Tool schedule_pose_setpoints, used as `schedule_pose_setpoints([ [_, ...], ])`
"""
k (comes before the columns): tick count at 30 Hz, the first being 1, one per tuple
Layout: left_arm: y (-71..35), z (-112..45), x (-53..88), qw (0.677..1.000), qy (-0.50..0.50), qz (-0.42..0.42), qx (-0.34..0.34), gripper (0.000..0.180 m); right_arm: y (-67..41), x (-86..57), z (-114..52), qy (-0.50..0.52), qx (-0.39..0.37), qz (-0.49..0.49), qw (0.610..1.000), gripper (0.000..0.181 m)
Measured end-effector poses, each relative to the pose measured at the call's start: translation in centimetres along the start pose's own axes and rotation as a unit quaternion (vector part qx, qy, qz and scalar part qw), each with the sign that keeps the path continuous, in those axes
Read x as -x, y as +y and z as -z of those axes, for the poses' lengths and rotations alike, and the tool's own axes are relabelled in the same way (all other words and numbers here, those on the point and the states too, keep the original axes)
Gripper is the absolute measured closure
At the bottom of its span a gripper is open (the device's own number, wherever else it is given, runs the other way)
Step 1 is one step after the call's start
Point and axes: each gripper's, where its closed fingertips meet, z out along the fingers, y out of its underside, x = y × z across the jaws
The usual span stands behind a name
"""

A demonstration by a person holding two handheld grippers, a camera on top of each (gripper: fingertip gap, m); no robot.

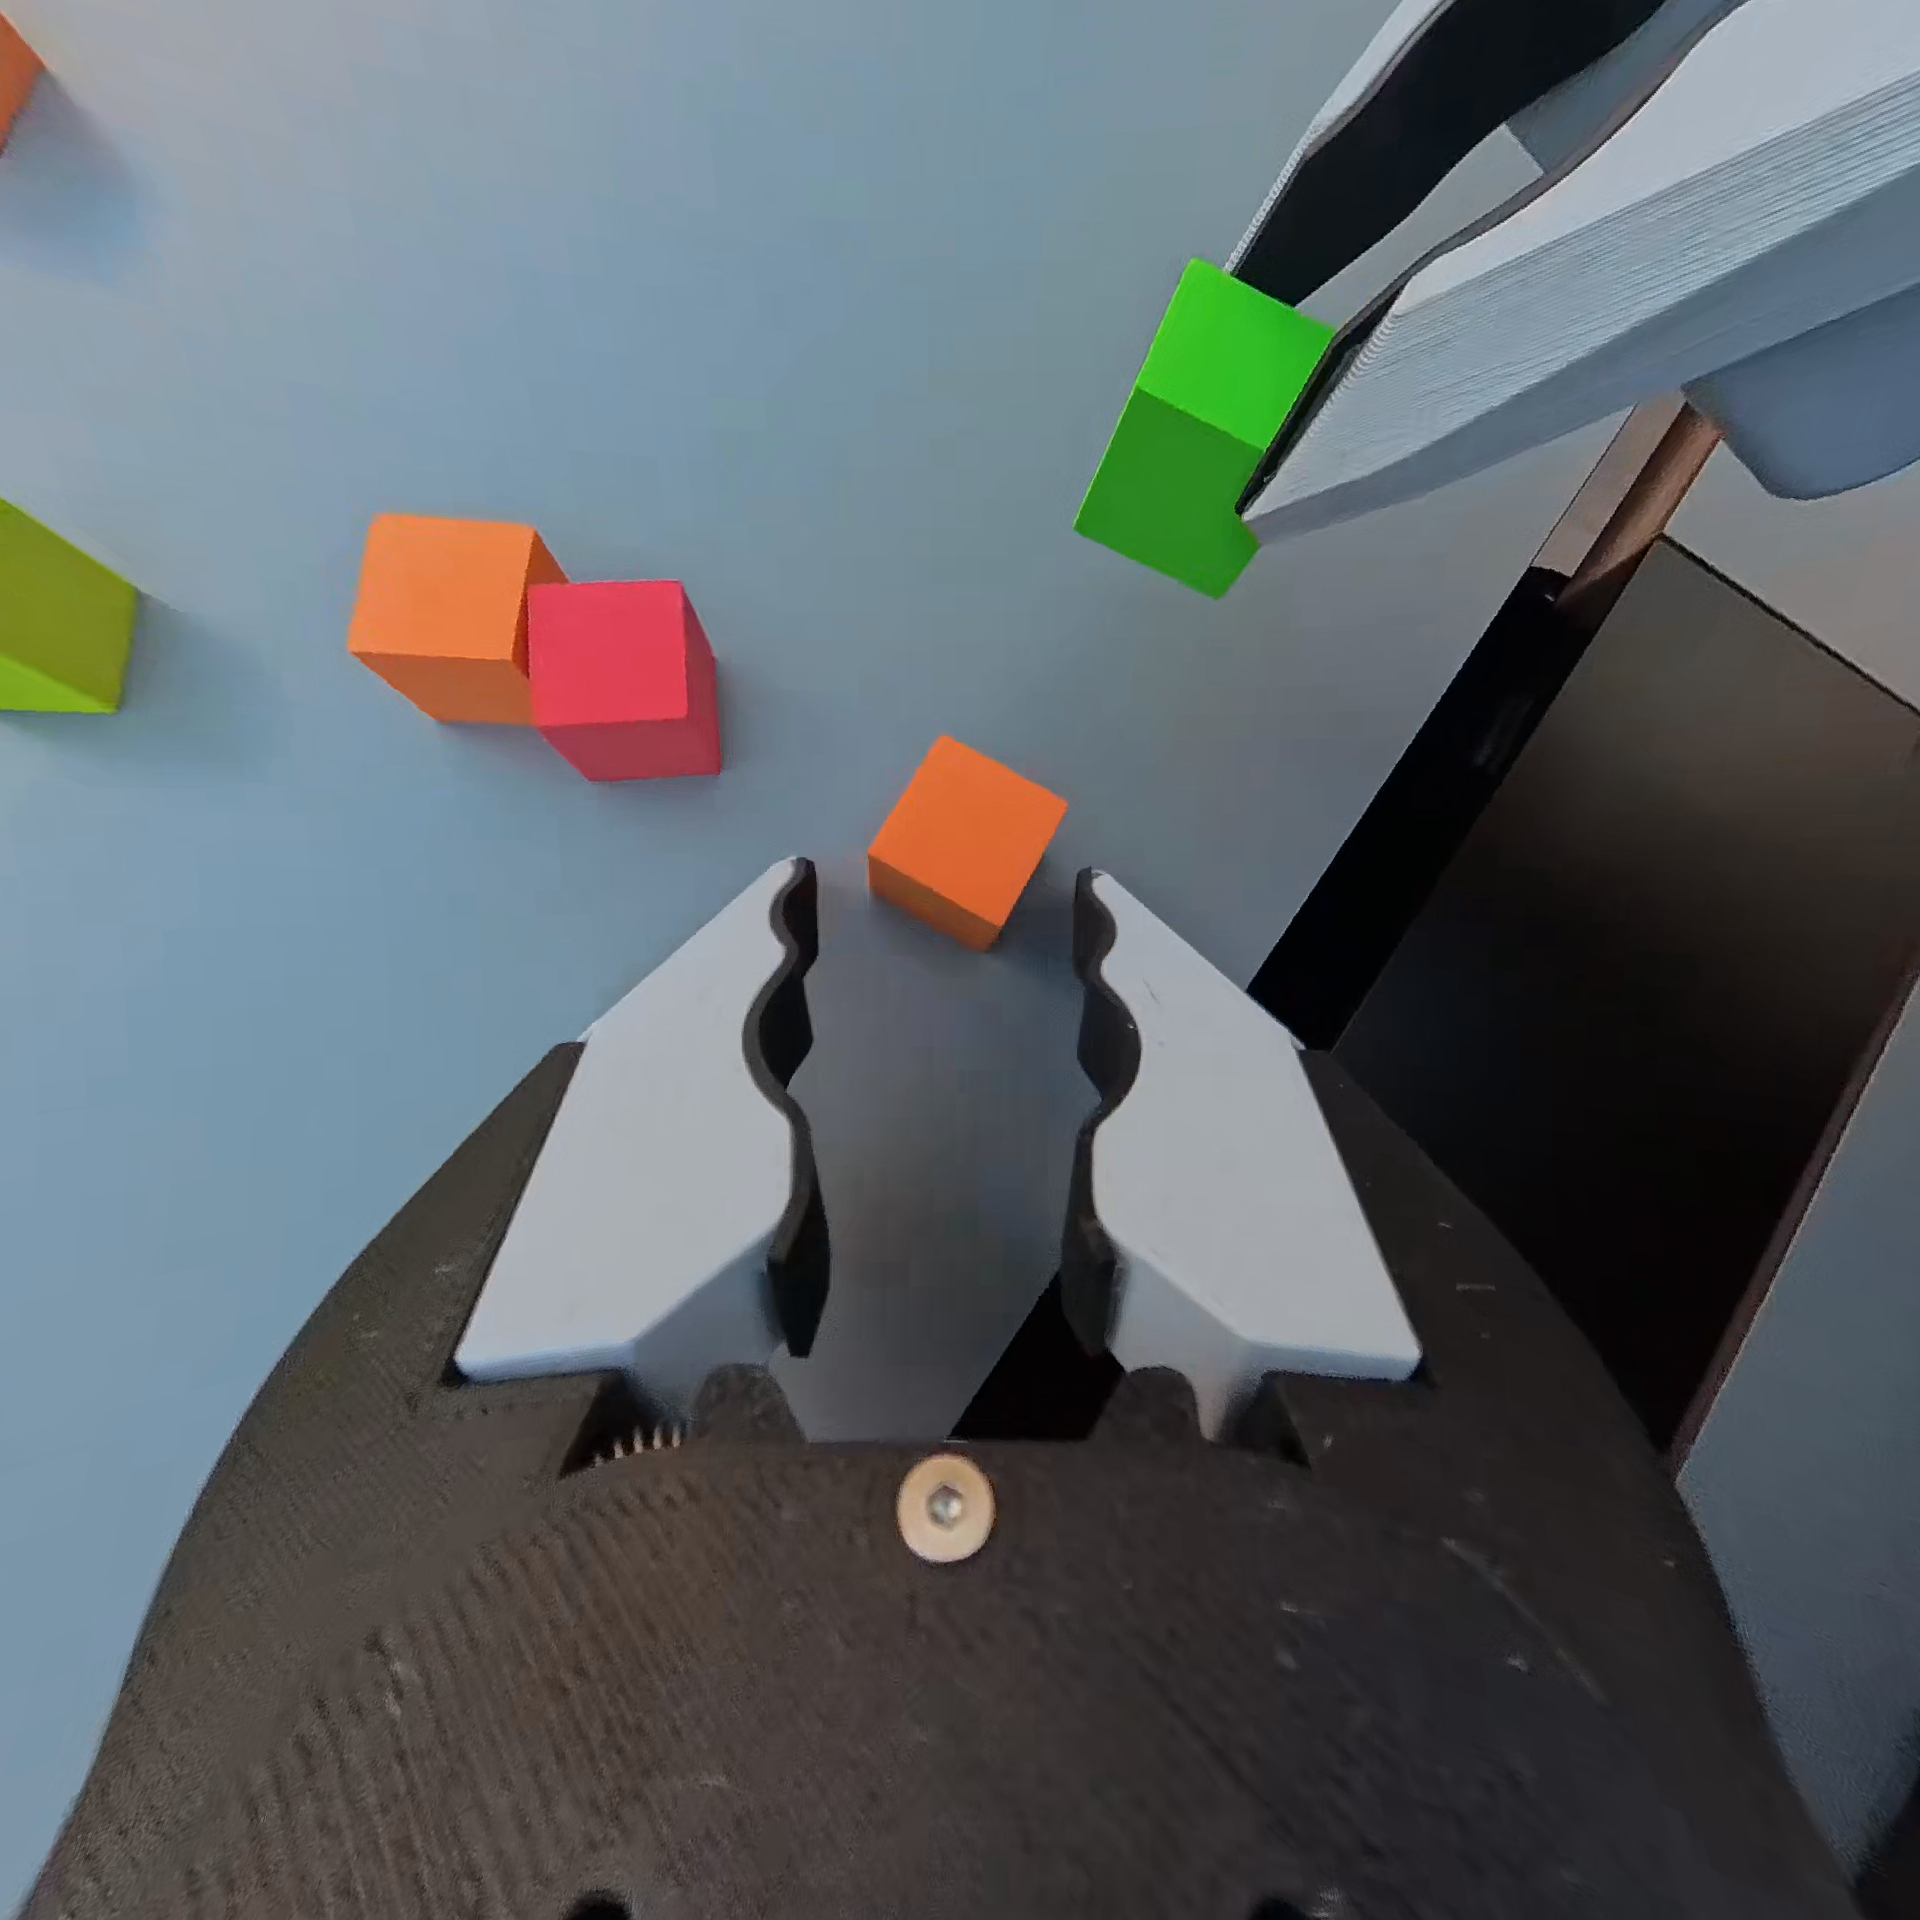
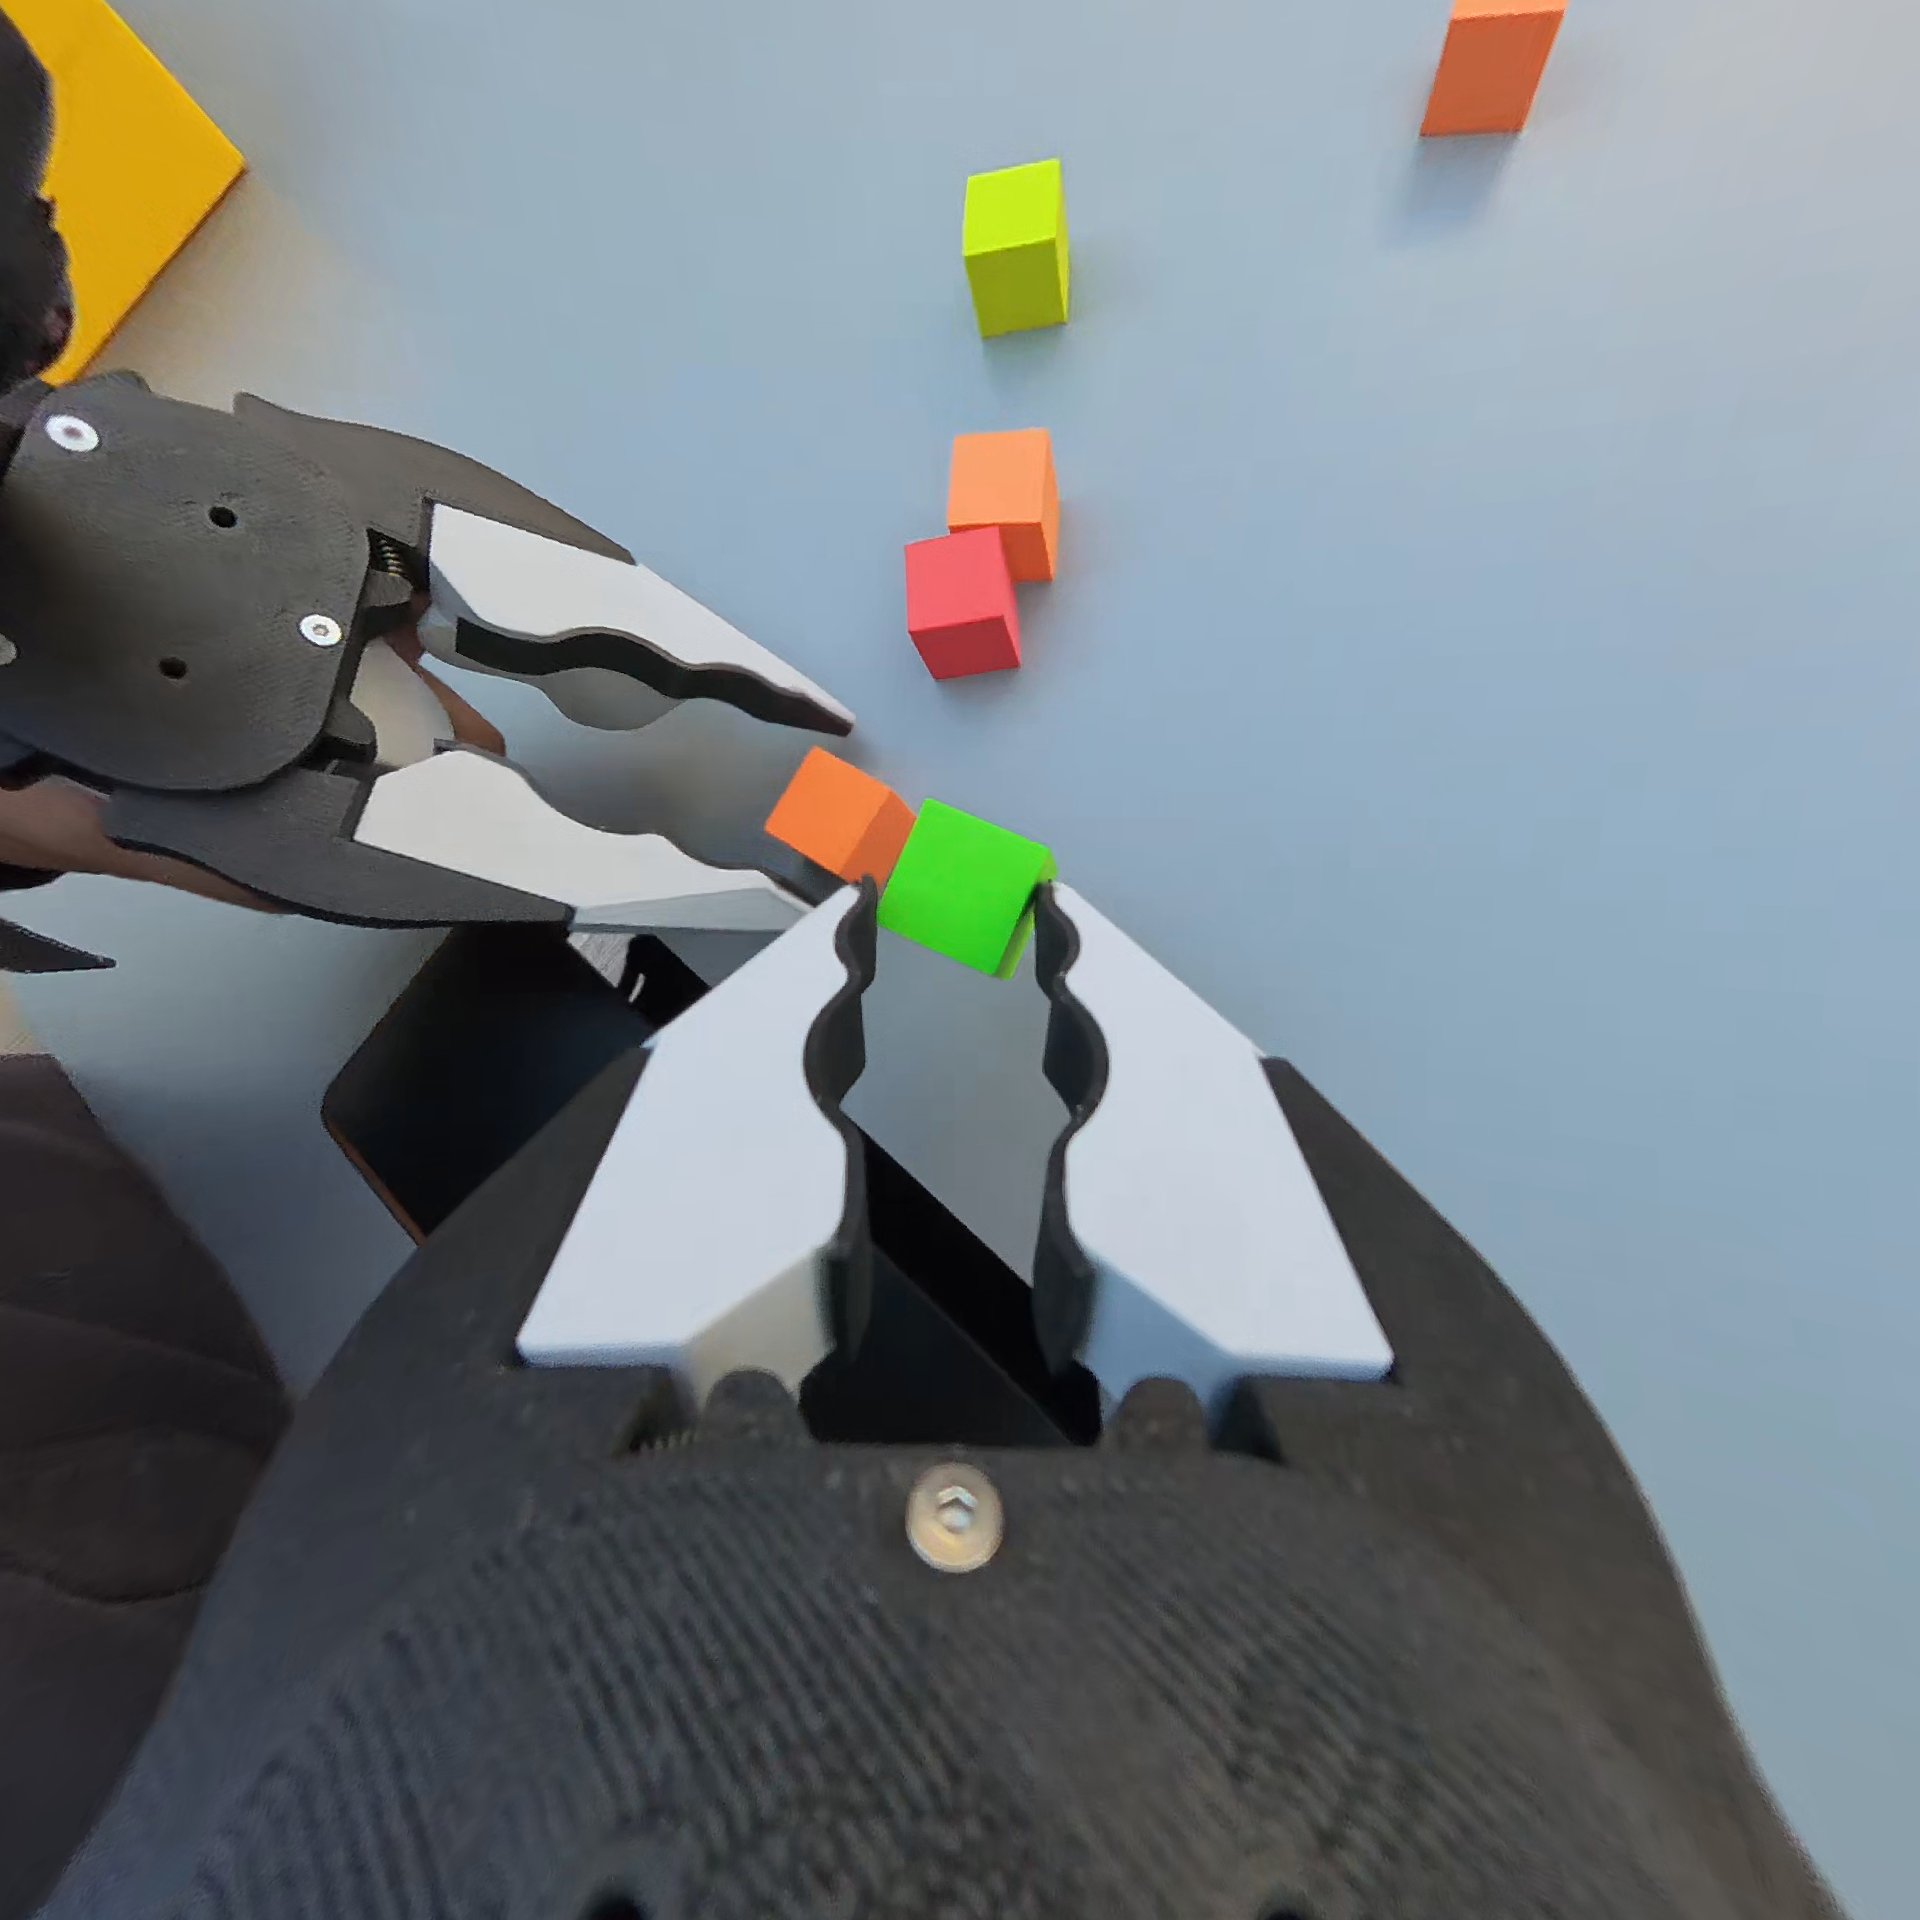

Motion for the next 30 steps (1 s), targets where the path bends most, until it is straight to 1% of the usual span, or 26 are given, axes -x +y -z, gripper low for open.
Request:
schedule_pose_setpoints([
  [4, 0.7, 2.3, 0.6, 0.999, -0.018, 0.040, -0.014, 0.127, -1.4, 2.7, -1.6, -0.047, -0.005, 0.016, 0.999, 0.152],
  [9, 2.3, 5.0, 2.4, 0.996, -0.050, 0.067, -0.022, 0.129, -0.6, 4.5, -4.3, -0.075, 0.041, 0.038, 0.996, 0.151],
  [11, 2.3, 5.3, 4.0, 0.994, -0.071, 0.083, -0.026, 0.132, -0.3, 4.6, -4.7, -0.079, 0.049, 0.035, 0.995, 0.141],
  [13, 1.5, 5.3, 5.8, 0.991, -0.093, 0.092, -0.033, 0.137, -1.1, 4.4, -4.1, -0.075, 0.028, 0.039, 0.996, 0.132],
  [15, 0.1, 4.8, 7.1, 0.990, -0.099, 0.093, -0.043, 0.137, -2.3, 4.0, -3.3, -0.068, 0.001, 0.041, 0.997, 0.128],
  [17, -1.5, 3.9, 8.0, 0.990, -0.098, 0.091, -0.050, 0.139, -3.3, 3.2, -2.6, -0.059, -0.019, 0.035, 0.997, 0.129],
  [20, -3.8, 2.2, 8.7, 0.990, -0.083, 0.095, -0.057, 0.139, -4.1, 1.6, -2.7, -0.047, -0.031, 0.014, 0.998, 0.132],
  [23, -4.9, 0.2, 8.7, 0.993, -0.062, 0.092, -0.038, 0.138, -4.2, -0.2, -3.6, -0.031, -0.029, 0.006, 0.999, 0.134],
  [25, -4.6, -1.0, 8.9, 0.995, -0.063, 0.082, -0.010, 0.140, -4.1, -0.7, -3.9, -0.029, -0.026, 0.003, 0.999, 0.134],
  [27, -4.9, -1.2, 9.1, 0.994, -0.060, 0.094, -0.009, 0.153, -4.1, -0.8, -4.0, -0.030, -0.024, 0.005, 0.999, 0.135],
  [30, -4.9, -0.3, 9.5, 0.992, -0.055, 0.115, -0.015, 0.154, -4.1, -0.5, -4.2, -0.034, -0.021, 0.015, 0.999, 0.135],
])
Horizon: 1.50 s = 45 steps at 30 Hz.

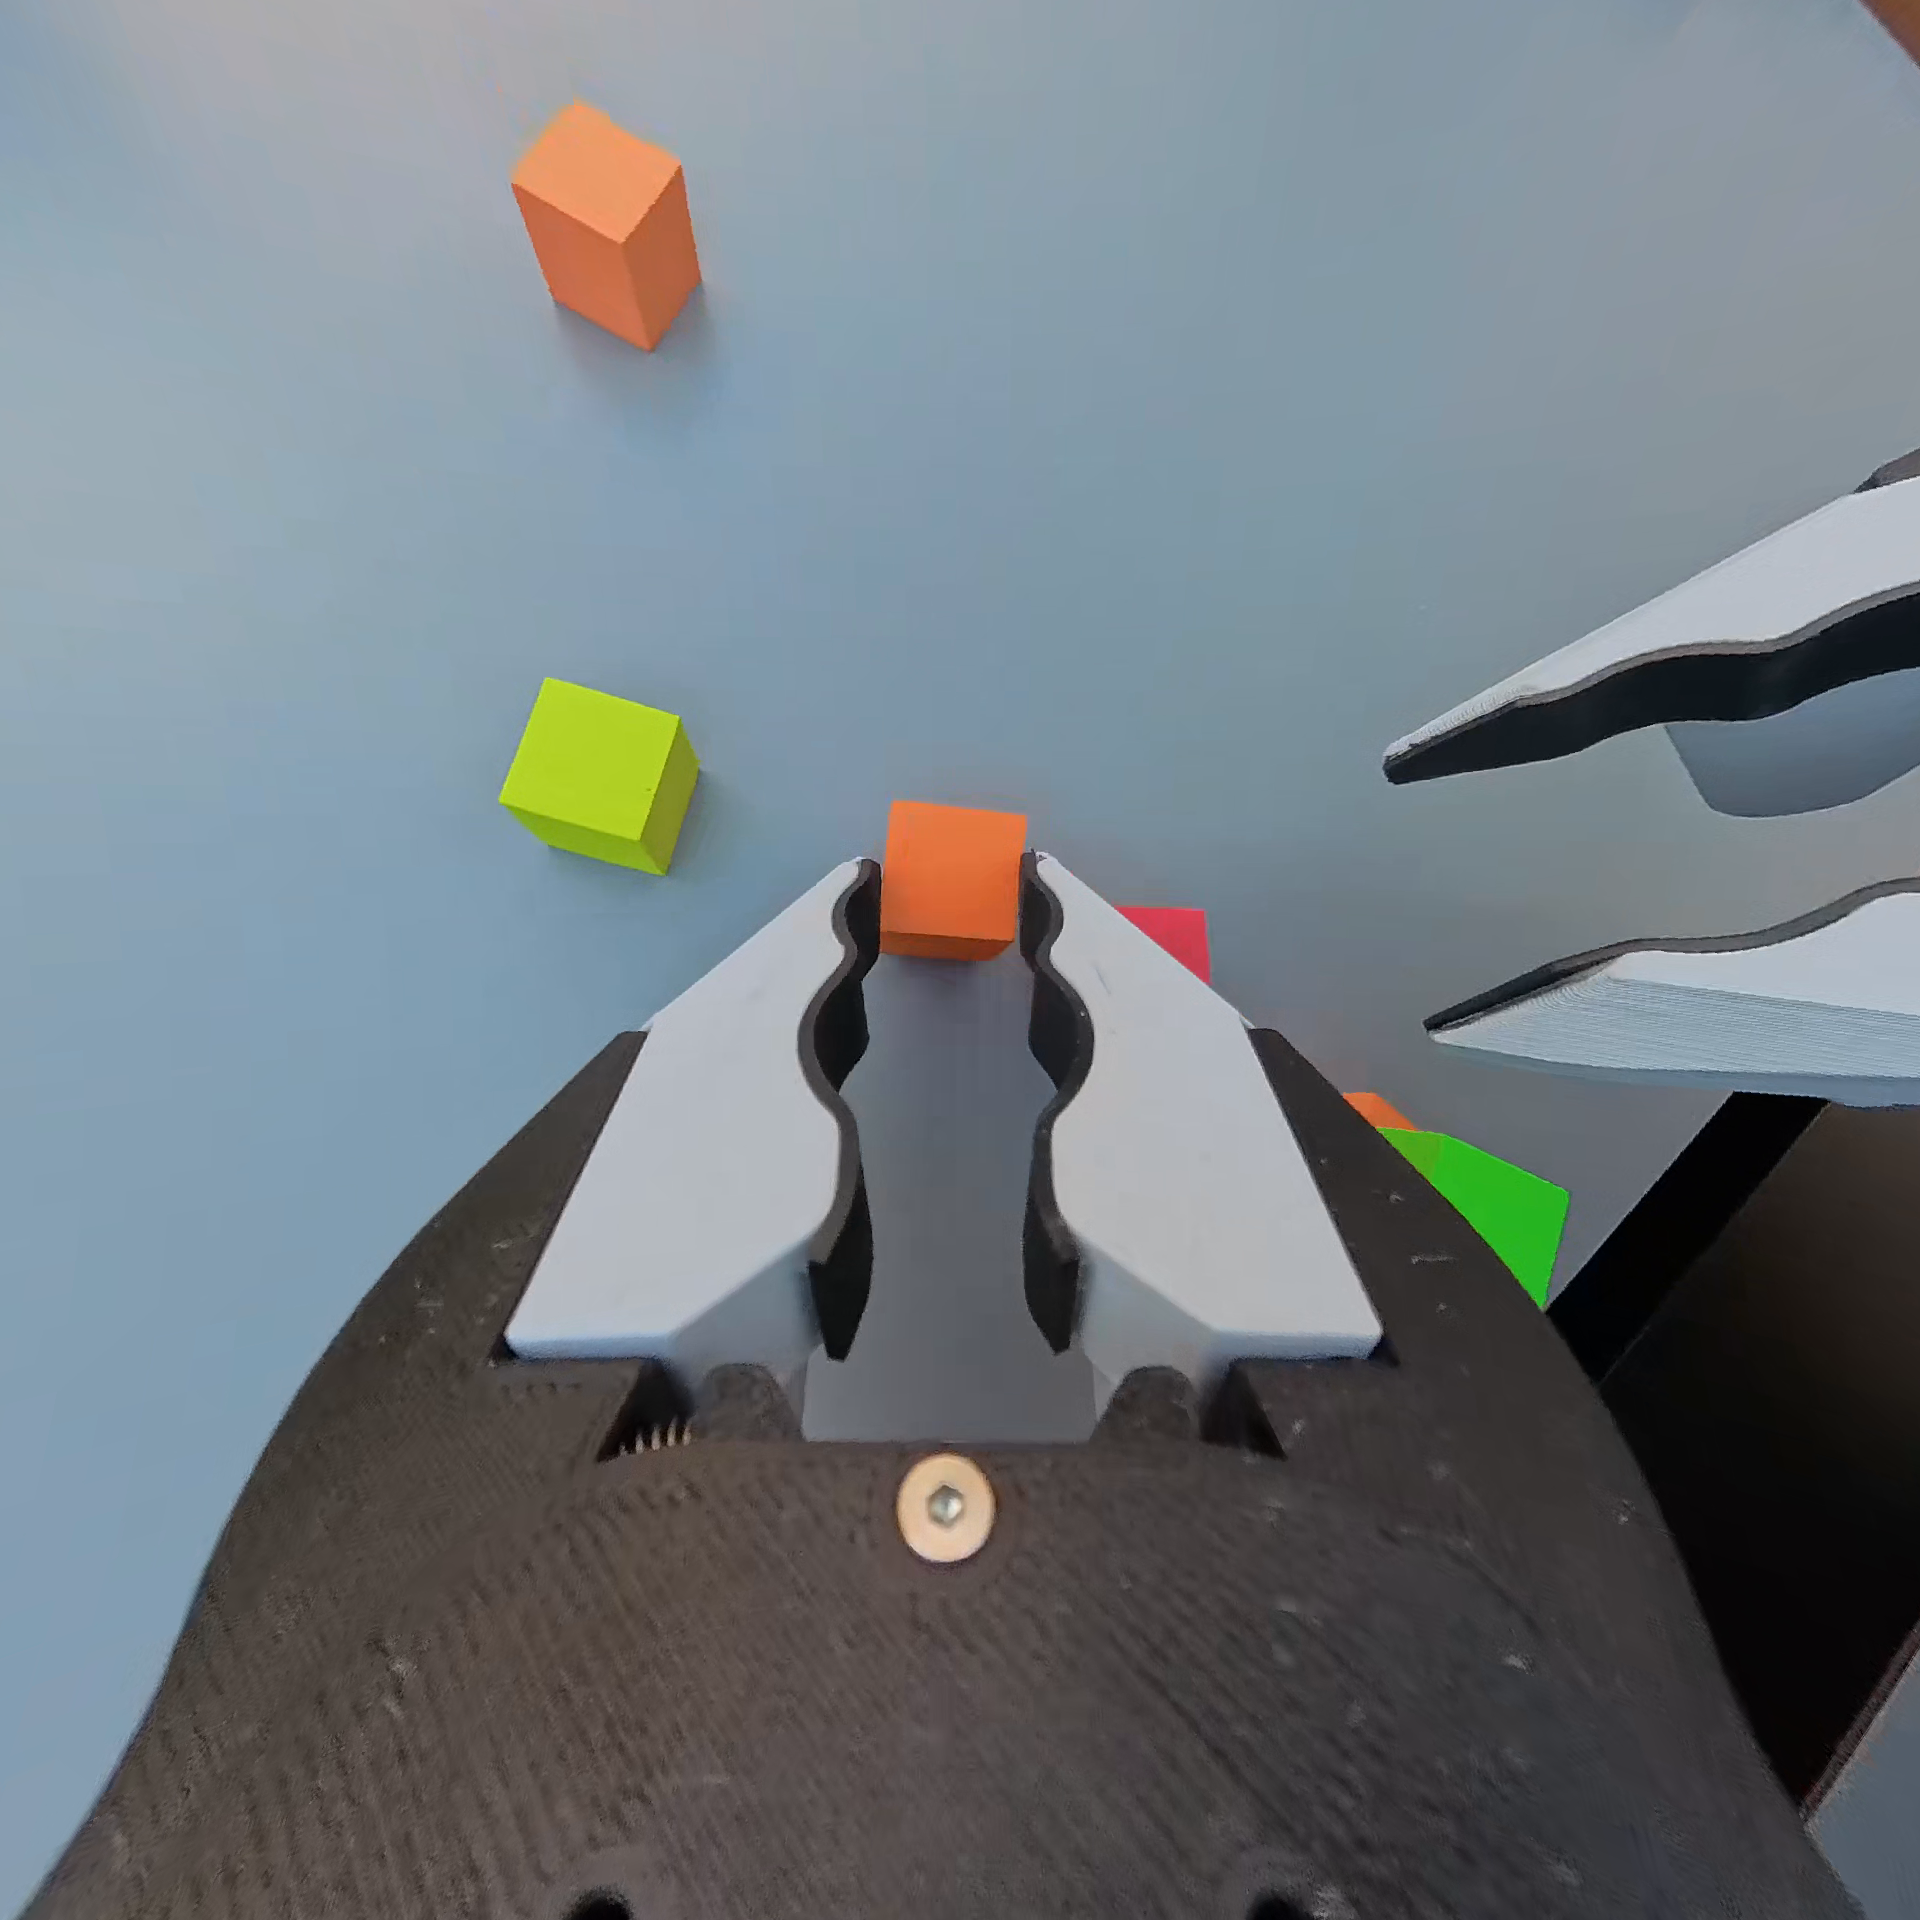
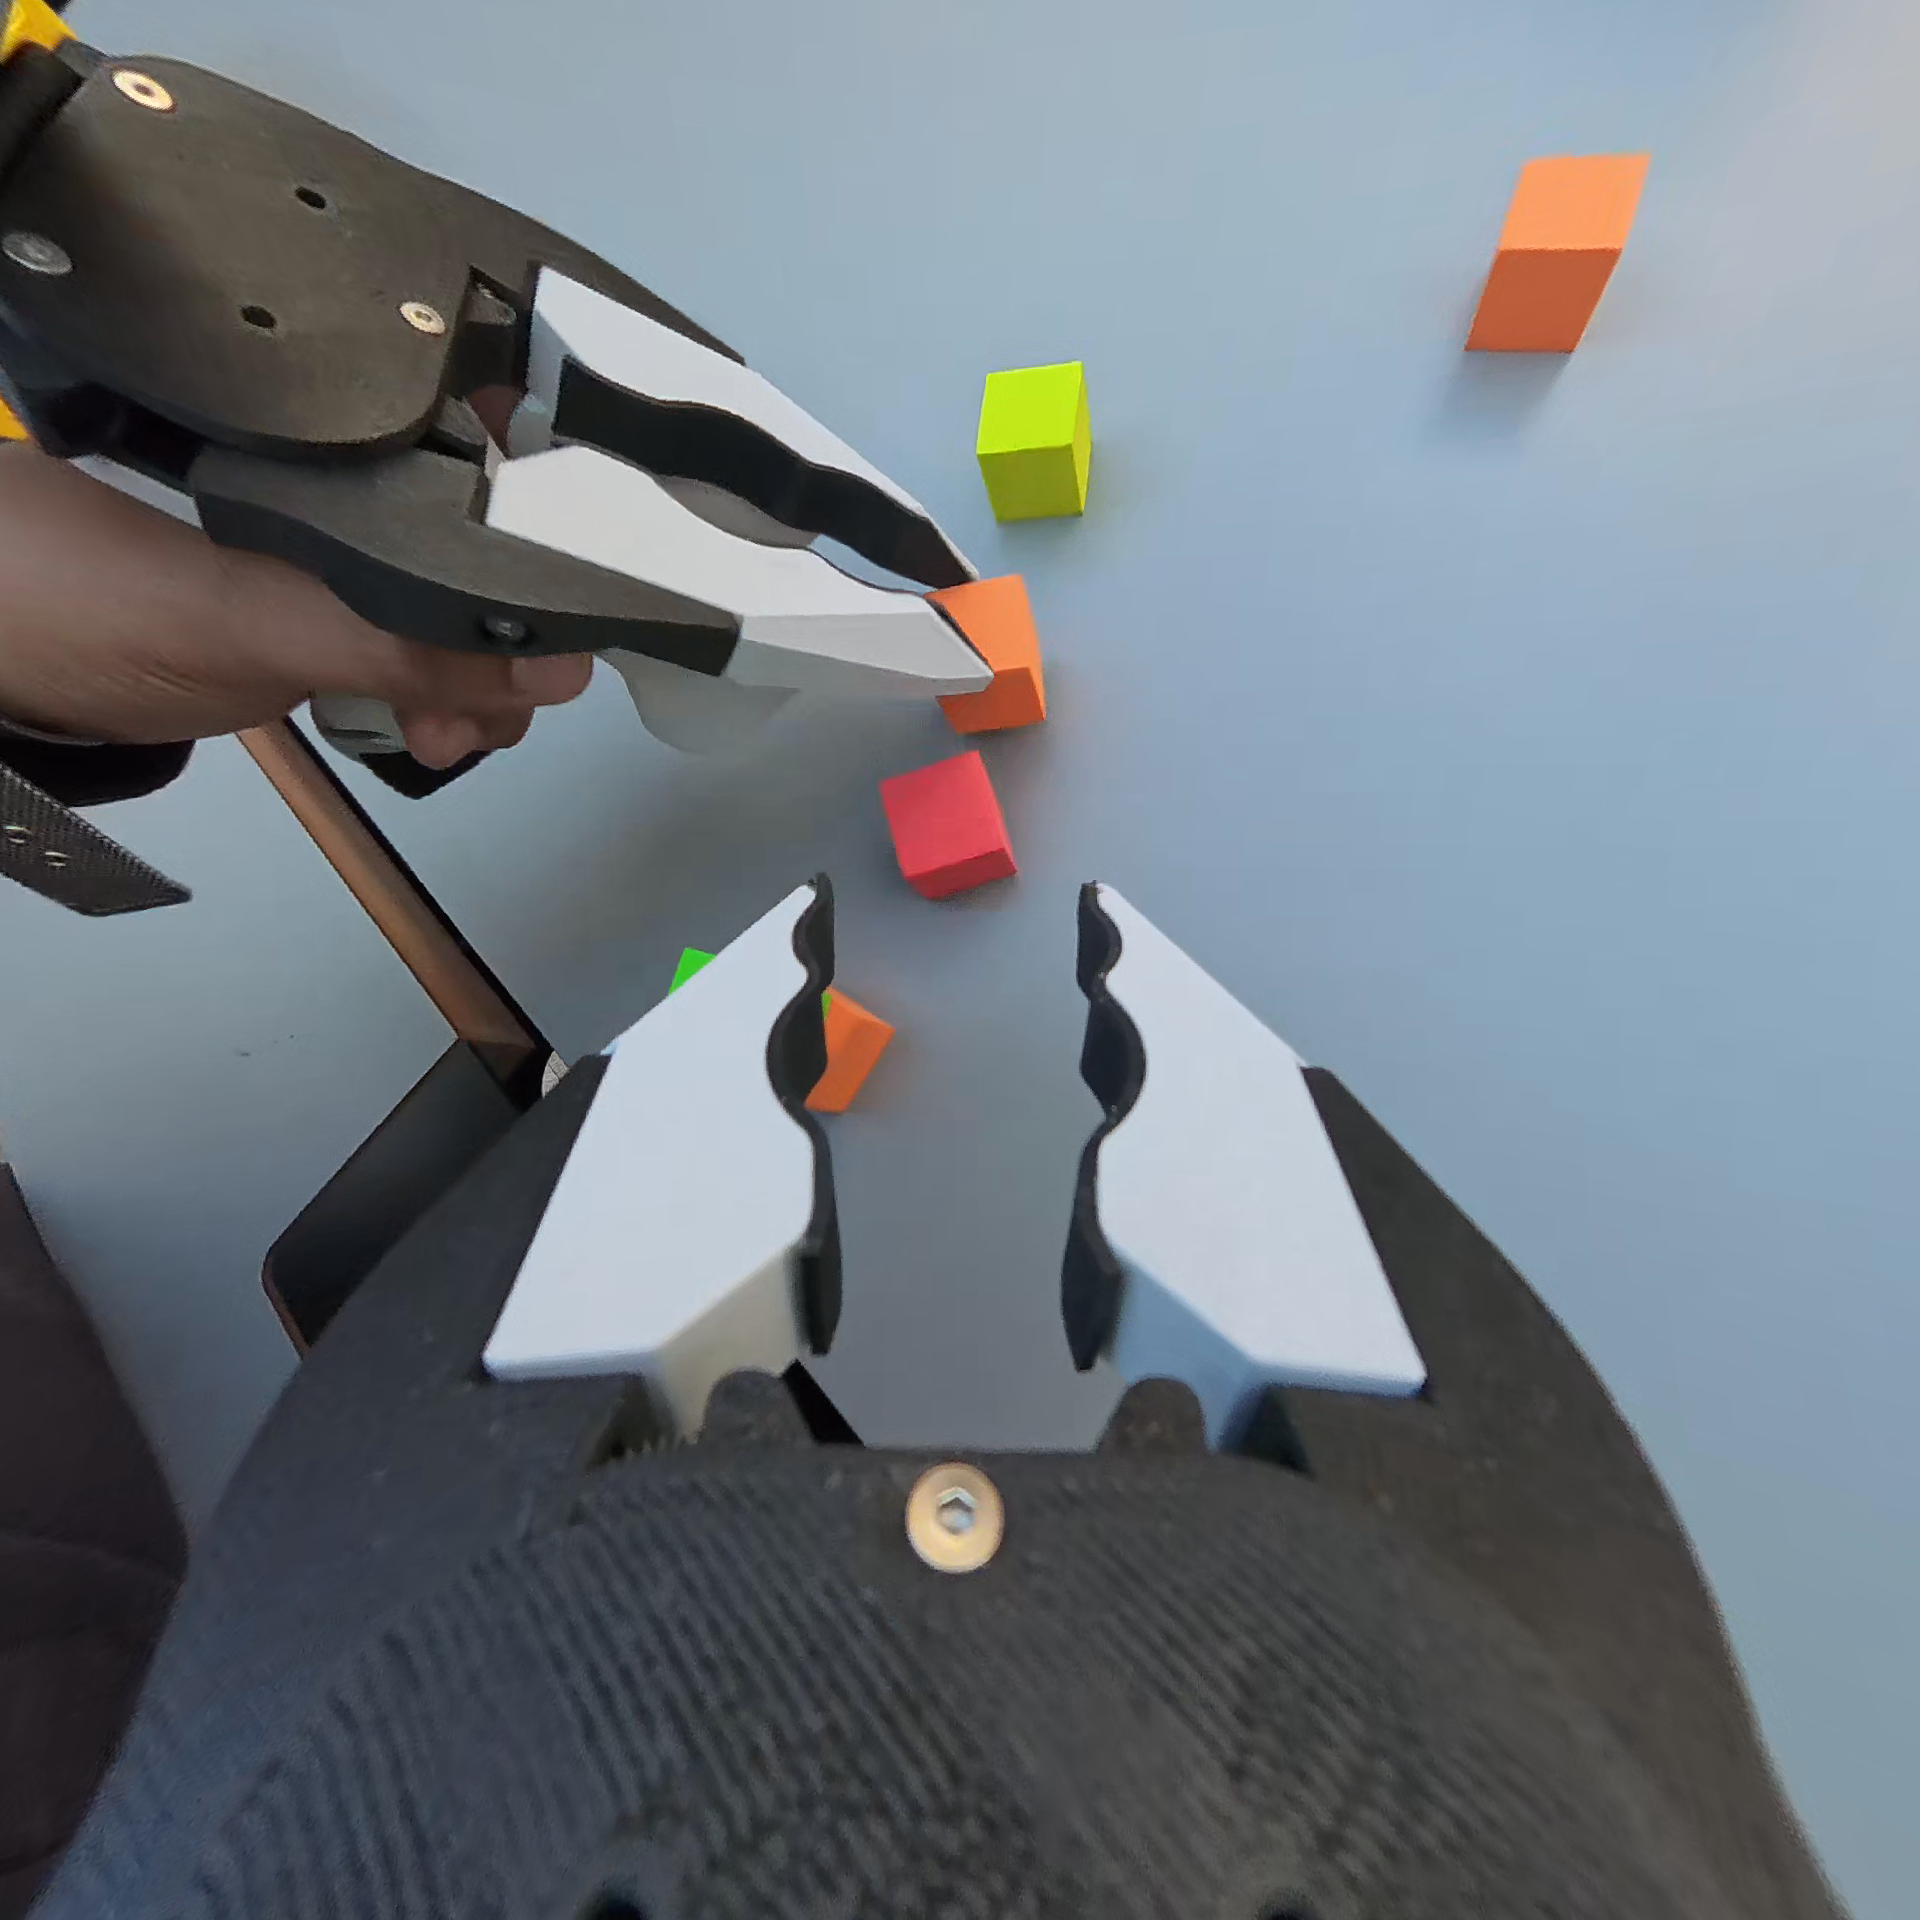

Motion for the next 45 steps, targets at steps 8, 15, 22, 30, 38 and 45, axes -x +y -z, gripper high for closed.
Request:
schedule_pose_setpoints([
  [8, 0.0, 5.8, 1.9, 0.996, -0.016, 0.067, -0.054, 0.154, 0.9, 0.5, -4.3, -0.013, 0.062, 0.053, 0.997, 0.138],
  [15, -0.9, 9.8, -5.5, 0.990, 0.100, 0.028, -0.094, 0.155, -0.5, -0.8, -2.0, -0.011, 0.013, 0.026, 1.000, 0.151],
  [22, 2.6, 6.3, -9.2, 0.993, 0.099, -0.049, -0.030, 0.153, -0.7, -0.5, 4.0, 0.019, -0.019, 0.025, 0.999, 0.151],
  [30, 1.9, 8.1, -8.9, 0.992, 0.110, -0.044, -0.053, 0.140, -1.8, 4.8, 5.1, -0.042, -0.038, 0.045, 0.997, 0.151],
  [38, 4.2, 9.5, -3.5, 0.998, 0.039, -0.006, -0.049, 0.139, -0.9, 5.8, 3.3, -0.066, -0.012, 0.055, 0.996, 0.131],
  [45, 0.2, 6.5, 3.6, 0.996, -0.042, 0.015, -0.077, 0.136, -4.3, 0.4, 4.8, -0.060, -0.063, 0.039, 0.995, 0.124],
])
